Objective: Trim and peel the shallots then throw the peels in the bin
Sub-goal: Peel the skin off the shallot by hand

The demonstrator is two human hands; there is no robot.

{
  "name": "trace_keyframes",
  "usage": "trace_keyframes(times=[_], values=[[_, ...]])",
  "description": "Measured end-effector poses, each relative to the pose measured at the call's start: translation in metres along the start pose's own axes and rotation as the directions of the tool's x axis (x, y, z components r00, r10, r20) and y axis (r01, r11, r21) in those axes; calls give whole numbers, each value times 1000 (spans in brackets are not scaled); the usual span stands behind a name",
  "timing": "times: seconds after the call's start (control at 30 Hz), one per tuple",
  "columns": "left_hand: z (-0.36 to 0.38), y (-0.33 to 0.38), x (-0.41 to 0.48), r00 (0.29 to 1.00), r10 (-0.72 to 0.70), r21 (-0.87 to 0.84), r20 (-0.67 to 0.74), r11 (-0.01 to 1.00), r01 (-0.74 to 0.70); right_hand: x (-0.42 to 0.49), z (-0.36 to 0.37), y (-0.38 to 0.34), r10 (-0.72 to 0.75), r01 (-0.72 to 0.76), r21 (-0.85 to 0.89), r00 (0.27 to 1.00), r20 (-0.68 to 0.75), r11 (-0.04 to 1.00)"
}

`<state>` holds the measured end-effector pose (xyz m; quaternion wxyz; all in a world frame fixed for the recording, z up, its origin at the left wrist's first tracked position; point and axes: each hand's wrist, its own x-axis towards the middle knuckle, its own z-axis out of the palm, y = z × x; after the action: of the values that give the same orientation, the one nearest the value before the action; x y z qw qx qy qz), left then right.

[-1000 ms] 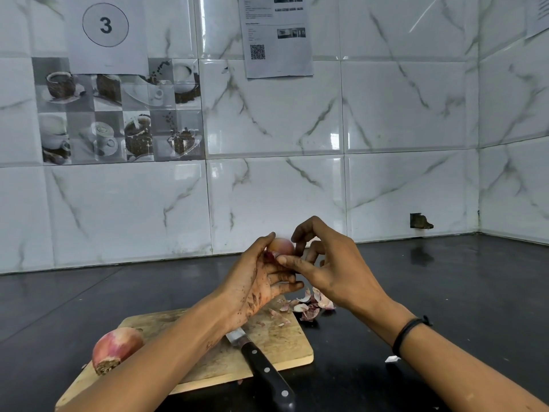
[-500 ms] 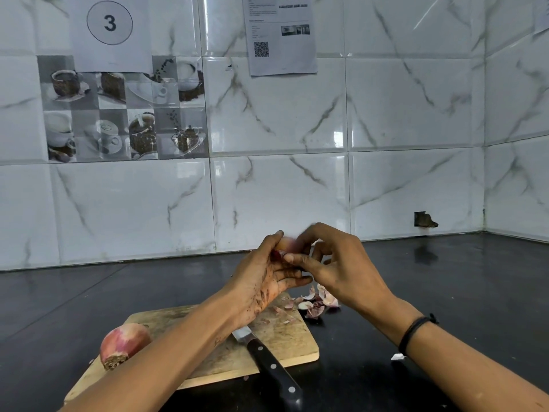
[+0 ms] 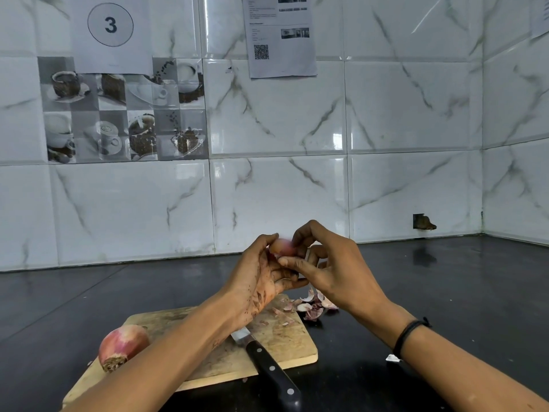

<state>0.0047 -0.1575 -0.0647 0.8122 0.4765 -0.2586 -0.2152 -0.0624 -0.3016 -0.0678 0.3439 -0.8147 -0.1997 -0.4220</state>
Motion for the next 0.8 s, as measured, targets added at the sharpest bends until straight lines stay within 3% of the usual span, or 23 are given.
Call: trace_keyframes(times=[0.17,0.3,0.5,0.67,0.8], values=[[-1,-2,0,999,36,96,32,995,-39,0,-1,0,-19,19,-3,1000,0,1000],[2,-4,1,998,63,95,7,993,-63,1,-1,1,4,-4,2,1000,-8,1000],[2,-3,-1,998,66,125,-8,990,-65,1,5,6,-68,70,-131,997,23,989],[2,-3,-1,997,67,94,-32,994,-63,1,1,5,3,-2,-70,1000,8,998],[0,0,-1,997,48,117,-68,992,-40,1,-2,6,-53,55,-106,998,17,993]])
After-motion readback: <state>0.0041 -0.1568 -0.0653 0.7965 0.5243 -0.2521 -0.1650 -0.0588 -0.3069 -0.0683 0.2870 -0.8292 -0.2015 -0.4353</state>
